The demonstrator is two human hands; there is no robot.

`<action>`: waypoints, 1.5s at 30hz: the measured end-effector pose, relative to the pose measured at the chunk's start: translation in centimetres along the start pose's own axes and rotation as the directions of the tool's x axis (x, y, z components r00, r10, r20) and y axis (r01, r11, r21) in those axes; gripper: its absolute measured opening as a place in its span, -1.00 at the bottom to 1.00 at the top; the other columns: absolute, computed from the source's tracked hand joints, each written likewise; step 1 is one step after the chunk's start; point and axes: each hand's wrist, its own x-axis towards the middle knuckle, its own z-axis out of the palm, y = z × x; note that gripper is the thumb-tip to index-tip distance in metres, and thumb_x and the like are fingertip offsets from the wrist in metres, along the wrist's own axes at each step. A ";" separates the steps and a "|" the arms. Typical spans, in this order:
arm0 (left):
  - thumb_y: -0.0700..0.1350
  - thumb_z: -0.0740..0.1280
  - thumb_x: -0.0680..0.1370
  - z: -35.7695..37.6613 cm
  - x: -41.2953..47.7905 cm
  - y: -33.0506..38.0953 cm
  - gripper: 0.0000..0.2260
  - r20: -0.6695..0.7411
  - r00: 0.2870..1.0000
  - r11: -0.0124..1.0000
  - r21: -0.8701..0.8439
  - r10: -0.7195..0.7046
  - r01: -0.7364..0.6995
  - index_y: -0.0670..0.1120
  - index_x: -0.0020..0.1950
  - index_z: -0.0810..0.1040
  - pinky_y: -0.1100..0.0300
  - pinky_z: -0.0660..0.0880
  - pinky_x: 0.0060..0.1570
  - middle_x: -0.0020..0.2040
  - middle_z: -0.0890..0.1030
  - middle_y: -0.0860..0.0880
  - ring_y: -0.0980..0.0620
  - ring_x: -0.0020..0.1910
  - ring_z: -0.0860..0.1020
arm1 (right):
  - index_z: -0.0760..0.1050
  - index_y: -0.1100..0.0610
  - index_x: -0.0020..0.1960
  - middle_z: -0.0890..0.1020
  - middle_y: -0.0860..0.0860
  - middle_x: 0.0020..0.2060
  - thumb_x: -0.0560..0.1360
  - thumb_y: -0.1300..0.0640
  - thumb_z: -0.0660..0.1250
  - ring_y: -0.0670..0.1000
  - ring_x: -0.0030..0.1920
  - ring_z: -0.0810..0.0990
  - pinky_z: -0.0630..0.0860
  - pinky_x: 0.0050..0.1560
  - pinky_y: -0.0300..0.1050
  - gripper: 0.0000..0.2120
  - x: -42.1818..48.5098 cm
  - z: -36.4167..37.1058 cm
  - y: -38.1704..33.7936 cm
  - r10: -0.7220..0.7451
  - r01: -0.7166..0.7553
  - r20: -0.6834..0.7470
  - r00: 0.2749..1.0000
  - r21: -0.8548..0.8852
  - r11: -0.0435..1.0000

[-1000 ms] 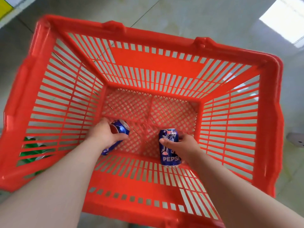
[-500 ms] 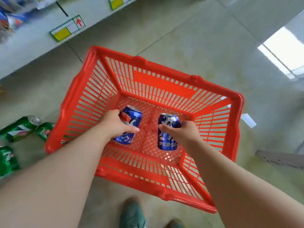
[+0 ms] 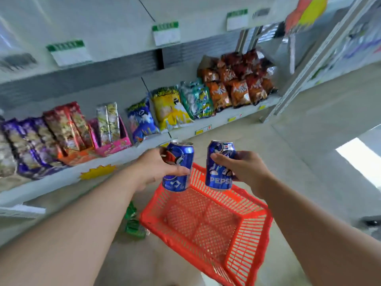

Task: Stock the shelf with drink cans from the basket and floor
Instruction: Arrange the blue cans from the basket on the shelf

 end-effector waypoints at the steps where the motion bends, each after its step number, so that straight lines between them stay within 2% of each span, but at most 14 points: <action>1: 0.03 0.64 0.13 -1.7 -1.2 1.4 -0.53 -0.007 1.000 1.000 0.003 0.015 -0.015 0.01 -0.06 0.55 0.25 0.48 -0.17 -0.19 0.60 0.09 0.13 -0.18 0.55 | 0.66 0.18 -0.10 0.74 0.11 -0.15 0.31 -0.07 0.56 -0.01 -0.21 0.70 0.66 -0.01 0.03 -0.66 -1.0 -0.2 -2.5 -0.037 0.038 0.029 0.999 -0.007 0.999; 5: 0.15 0.66 0.01 -8.7 -6.6 5.9 -0.21 -0.033 0.993 0.993 0.029 0.116 -0.115 0.03 0.20 0.54 0.11 0.57 0.09 -0.06 0.67 0.11 0.13 -0.04 0.62 | 0.66 0.18 -0.02 0.74 0.02 -0.20 0.24 -0.15 0.52 -0.10 -0.24 0.68 0.64 -0.06 -0.07 -0.53 -5.7 -0.2 -11.2 -0.187 0.192 0.143 0.972 -0.023 0.981; 8: -0.19 0.60 0.27 -13.2 -11.0 8.5 -0.45 -0.026 0.980 0.981 0.001 0.195 -0.195 -0.02 0.22 0.53 0.34 0.55 -0.17 -0.13 0.69 0.15 0.23 -0.15 0.64 | 0.66 0.17 -0.03 0.74 0.04 -0.16 0.07 -0.25 0.49 -0.01 -0.12 0.70 0.64 0.01 0.01 -0.36 -8.4 0.6 -16.6 -0.277 0.293 0.202 0.939 -0.056 0.954; 10: -0.24 0.57 0.30 -15.6 -13.7 10.0 -0.52 -0.061 0.968 0.970 0.027 0.244 -0.243 0.04 0.15 0.54 0.29 0.55 -0.02 -0.04 0.69 0.11 0.18 -0.03 0.64 | 0.66 0.15 -0.05 0.74 0.03 -0.16 0.05 -0.26 0.48 -0.02 -0.13 0.71 0.65 -0.07 -0.05 -0.37 -10.2 1.5 -19.5 -0.332 0.355 0.232 0.914 -0.061 0.933; 12: -0.28 0.54 0.32 -18.2 -16.2 11.0 -0.58 -0.091 0.952 0.956 0.022 0.293 -0.292 0.09 0.04 0.55 0.34 0.56 -0.03 -0.08 0.70 0.14 0.23 -0.07 0.64 | 0.66 0.12 -0.04 0.75 0.01 -0.18 0.08 -0.24 0.47 -0.04 -0.16 0.72 0.62 -0.10 -0.11 -0.42 -11.7 3.0 -21.9 -0.377 0.407 0.269 0.886 -0.067 0.911; 18: -0.20 0.59 0.28 -26.1 -20.9 10.9 -0.42 -0.240 0.914 0.945 0.071 0.326 -0.319 0.16 0.16 0.43 0.10 0.57 0.11 0.05 0.67 0.00 0.04 0.05 0.64 | 0.66 0.13 0.01 0.75 0.01 -0.15 0.11 -0.18 0.50 0.01 -0.10 0.72 0.62 0.00 -0.04 -0.43 -13.2 9.9 -26.6 -0.449 0.493 0.362 0.817 -0.037 0.869; 22: -0.18 0.59 0.28 -31.2 -21.9 8.9 -0.34 -0.346 0.872 0.938 0.128 0.348 -0.323 0.19 0.23 0.34 0.39 0.52 -0.10 -0.01 0.60 0.17 0.22 -0.04 0.59 | 0.68 0.09 -0.04 0.74 0.05 -0.17 0.08 -0.26 0.52 0.13 -0.06 0.72 0.61 0.10 0.13 -0.42 -12.4 15.3 -28.8 -0.488 0.534 0.362 0.794 -0.033 0.845; 24: -0.09 0.62 0.24 -33.9 -21.8 7.8 -0.32 -0.407 0.838 0.928 0.236 0.364 -0.288 0.15 0.24 0.35 0.40 0.48 -0.15 0.02 0.57 0.18 0.23 -0.04 0.55 | 0.68 0.09 -0.05 0.74 0.04 -0.20 0.06 -0.25 0.52 0.09 -0.11 0.73 0.63 0.05 0.08 -0.42 -11.9 18.1 -29.8 -0.501 0.539 0.344 0.794 -0.015 0.842; 28: -0.02 0.66 0.15 -38.9 -20.3 6.3 -0.22 -0.483 0.796 0.905 0.387 0.364 -0.179 0.07 0.26 0.34 0.10 0.53 0.05 0.12 0.57 0.09 0.08 0.06 0.55 | 0.68 0.08 -0.06 0.74 0.02 -0.21 0.06 -0.23 0.53 0.04 -0.14 0.73 0.64 -0.05 -0.03 -0.44 -10.3 23.0 -32.0 -0.532 0.550 0.297 0.793 0.028 0.835; 31: 0.07 0.65 0.13 -41.9 -19.1 5.8 -0.15 -0.473 0.798 0.848 0.522 0.372 -0.086 0.03 0.31 0.32 0.17 0.48 -0.11 0.13 0.54 0.10 0.05 0.05 0.53 | 0.67 0.06 -0.02 0.74 -0.02 -0.19 0.03 -0.22 0.54 0.01 -0.13 0.73 0.63 -0.01 -0.03 -0.40 -8.7 26.6 -33.8 -0.545 0.555 0.265 0.796 0.041 0.831; 35: 0.29 0.56 0.13 -43.4 -17.9 6.7 -0.22 -0.465 0.782 0.609 0.781 0.415 0.141 -0.04 0.17 0.35 0.10 0.44 -0.19 0.03 0.50 0.04 0.02 -0.05 0.44 | 0.63 0.02 0.08 0.73 -0.03 -0.11 0.20 -0.08 0.58 -0.02 -0.11 0.70 0.55 -0.16 -0.16 -0.52 -6.9 29.5 -35.5 -0.561 0.565 0.231 0.795 0.059 0.823; 39: 0.48 0.42 0.10 -43.1 -16.3 6.5 -0.24 -0.473 0.752 0.363 0.873 0.459 0.327 -0.04 0.02 0.34 0.12 0.27 -0.16 -0.03 0.47 0.03 0.01 -0.05 0.25 | 0.60 0.01 0.12 0.71 -0.03 -0.07 0.32 0.13 0.56 -0.02 -0.08 0.68 0.52 -0.16 -0.17 -0.62 -5.4 30.6 -35.2 -0.565 0.558 0.222 0.795 0.099 0.824; 42: 0.53 0.36 0.11 -42.7 -15.3 6.3 -0.26 -0.517 0.712 0.370 0.852 0.475 0.371 -0.04 -0.05 0.33 0.10 0.24 -0.10 0.01 0.50 0.02 0.00 -0.05 0.23 | 0.57 0.01 0.16 0.70 -0.04 -0.03 0.36 0.20 0.53 -0.03 -0.04 0.66 0.51 -0.15 -0.21 -0.60 -4.4 30.8 -34.8 -0.582 0.573 0.231 0.780 0.110 0.812; 45: 0.56 0.29 0.15 -42.3 -14.5 6.1 -0.16 -0.584 0.665 0.400 0.809 0.465 0.431 -0.09 0.11 0.41 0.08 0.29 0.05 0.08 0.49 -0.03 -0.05 0.09 0.32 | 0.56 0.06 0.21 0.70 0.00 0.01 0.37 0.23 0.52 0.01 0.03 0.65 0.54 -0.03 -0.14 -0.57 -3.4 30.9 -34.9 -0.587 0.568 0.241 0.773 0.148 0.810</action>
